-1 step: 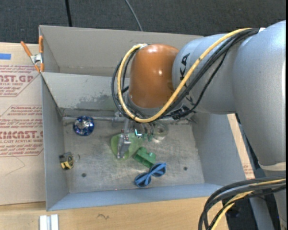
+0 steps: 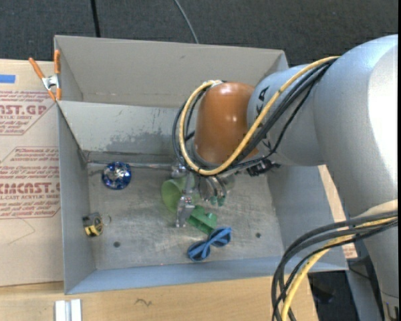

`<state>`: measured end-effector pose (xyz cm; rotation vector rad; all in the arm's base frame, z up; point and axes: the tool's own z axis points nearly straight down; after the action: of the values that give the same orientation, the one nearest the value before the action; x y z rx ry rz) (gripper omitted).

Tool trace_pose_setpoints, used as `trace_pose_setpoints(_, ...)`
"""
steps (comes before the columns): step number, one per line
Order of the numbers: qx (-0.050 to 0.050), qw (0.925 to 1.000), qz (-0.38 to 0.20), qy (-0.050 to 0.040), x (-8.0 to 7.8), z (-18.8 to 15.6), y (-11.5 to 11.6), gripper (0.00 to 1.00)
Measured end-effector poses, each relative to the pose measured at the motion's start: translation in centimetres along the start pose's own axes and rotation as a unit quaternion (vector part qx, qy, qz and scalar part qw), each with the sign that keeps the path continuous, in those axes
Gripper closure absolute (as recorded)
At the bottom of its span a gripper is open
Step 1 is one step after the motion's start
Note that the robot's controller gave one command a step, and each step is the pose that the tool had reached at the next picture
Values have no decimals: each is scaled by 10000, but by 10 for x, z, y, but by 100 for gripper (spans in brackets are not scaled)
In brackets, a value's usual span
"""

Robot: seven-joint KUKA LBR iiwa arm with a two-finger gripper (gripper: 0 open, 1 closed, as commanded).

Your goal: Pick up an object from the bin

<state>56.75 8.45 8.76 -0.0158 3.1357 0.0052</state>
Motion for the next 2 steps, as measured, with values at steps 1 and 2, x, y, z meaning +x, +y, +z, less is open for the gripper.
trace_pose_setpoints(1, -9, 10000, 7, 0, 0, 0, 0, 100)
trace_pose_setpoints(2, 21, 9855, -1698, -7, 4, -137, -68, 100)
